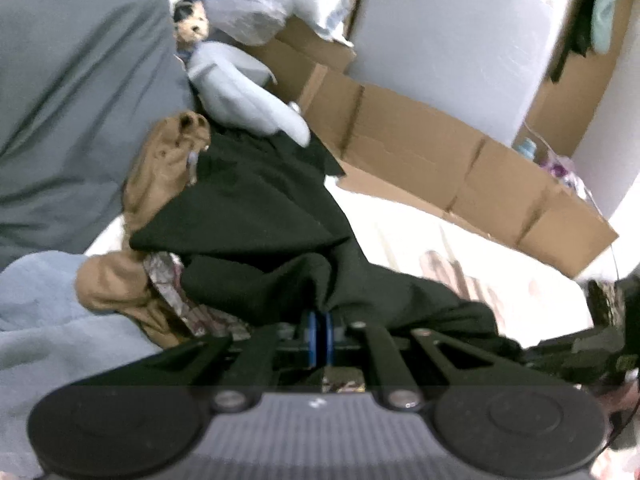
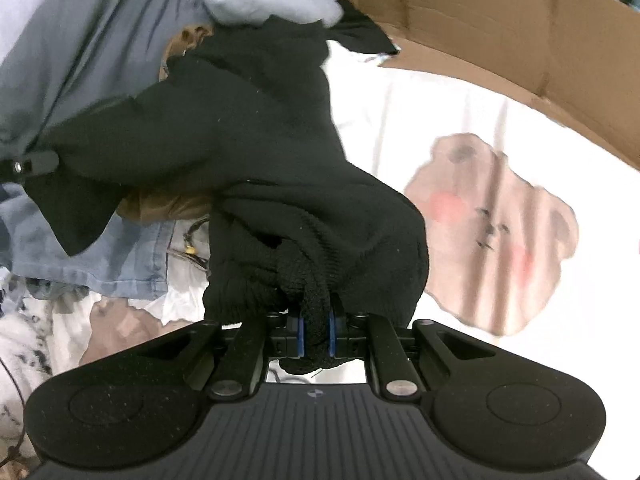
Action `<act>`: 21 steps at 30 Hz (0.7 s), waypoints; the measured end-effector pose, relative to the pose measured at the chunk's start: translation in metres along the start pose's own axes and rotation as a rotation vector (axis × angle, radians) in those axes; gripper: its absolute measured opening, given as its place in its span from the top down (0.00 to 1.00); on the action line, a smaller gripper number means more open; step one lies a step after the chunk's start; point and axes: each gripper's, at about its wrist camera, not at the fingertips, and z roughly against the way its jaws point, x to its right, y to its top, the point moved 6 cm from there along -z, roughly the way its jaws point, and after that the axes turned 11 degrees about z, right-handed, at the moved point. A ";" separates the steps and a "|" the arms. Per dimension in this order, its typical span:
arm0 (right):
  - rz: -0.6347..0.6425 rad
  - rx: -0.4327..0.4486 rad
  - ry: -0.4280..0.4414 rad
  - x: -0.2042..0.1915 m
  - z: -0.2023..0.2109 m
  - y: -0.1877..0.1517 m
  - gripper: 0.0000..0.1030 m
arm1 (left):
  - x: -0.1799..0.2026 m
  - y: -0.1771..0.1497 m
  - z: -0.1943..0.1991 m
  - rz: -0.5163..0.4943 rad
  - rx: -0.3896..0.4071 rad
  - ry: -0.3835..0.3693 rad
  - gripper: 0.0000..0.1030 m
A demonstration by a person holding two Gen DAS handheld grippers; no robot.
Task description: Fold clothes
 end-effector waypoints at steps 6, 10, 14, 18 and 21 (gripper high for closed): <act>-0.037 0.028 -0.017 0.025 0.035 -0.035 0.91 | 0.021 -0.018 0.000 -0.023 -0.062 -0.025 0.95; -0.071 0.050 -0.021 0.039 0.059 -0.057 0.91 | 0.038 -0.032 0.000 -0.055 -0.102 -0.036 0.95; -0.100 0.079 -0.019 0.052 0.077 -0.075 0.91 | 0.055 -0.044 0.000 -0.107 -0.159 -0.056 0.95; -0.119 0.116 -0.013 0.064 0.092 -0.095 0.91 | 0.074 -0.056 0.000 -0.208 -0.229 -0.084 0.95; -0.151 0.130 -0.022 0.073 0.102 -0.115 0.91 | 0.083 -0.064 0.001 -0.247 -0.250 -0.093 0.95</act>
